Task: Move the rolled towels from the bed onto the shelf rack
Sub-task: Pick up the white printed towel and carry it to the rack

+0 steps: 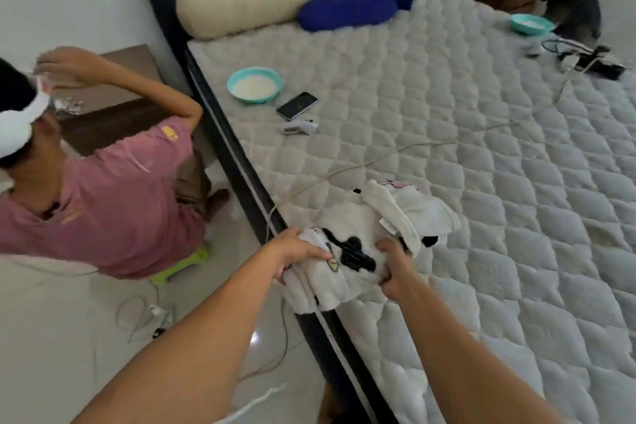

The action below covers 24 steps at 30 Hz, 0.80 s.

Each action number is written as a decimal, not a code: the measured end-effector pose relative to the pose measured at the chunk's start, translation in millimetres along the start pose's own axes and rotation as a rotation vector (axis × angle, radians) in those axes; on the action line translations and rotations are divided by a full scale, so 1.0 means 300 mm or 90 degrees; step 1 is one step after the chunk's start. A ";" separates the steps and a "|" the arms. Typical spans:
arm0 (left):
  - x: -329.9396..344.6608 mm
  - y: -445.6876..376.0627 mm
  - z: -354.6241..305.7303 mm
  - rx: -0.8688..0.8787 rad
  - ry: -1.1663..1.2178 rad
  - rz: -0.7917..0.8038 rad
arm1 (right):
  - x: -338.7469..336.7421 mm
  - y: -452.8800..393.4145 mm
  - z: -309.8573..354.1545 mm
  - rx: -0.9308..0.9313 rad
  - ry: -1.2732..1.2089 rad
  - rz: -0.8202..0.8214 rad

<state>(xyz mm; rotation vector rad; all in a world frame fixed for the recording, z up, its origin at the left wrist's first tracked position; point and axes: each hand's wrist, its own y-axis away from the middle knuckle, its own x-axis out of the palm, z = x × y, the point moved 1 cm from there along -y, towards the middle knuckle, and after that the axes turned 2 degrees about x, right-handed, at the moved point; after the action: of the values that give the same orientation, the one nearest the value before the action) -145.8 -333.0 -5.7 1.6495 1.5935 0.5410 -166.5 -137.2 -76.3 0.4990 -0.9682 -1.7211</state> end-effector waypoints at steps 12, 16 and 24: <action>-0.607 0.631 0.822 0.042 0.353 -0.292 | 0.714 0.583 -0.555 -0.105 0.336 0.401; -0.728 0.825 1.126 0.048 0.434 -0.363 | 0.926 0.809 -0.822 -0.124 0.446 0.514; -0.819 1.101 1.601 0.037 0.684 -0.554 | 1.262 1.205 -1.351 -0.121 0.674 0.783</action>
<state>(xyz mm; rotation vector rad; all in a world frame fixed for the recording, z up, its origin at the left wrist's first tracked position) 397.1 -657.6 -1.2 0.4638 2.8452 0.9520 202.0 -678.1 23.0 0.4371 -0.1665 -0.2839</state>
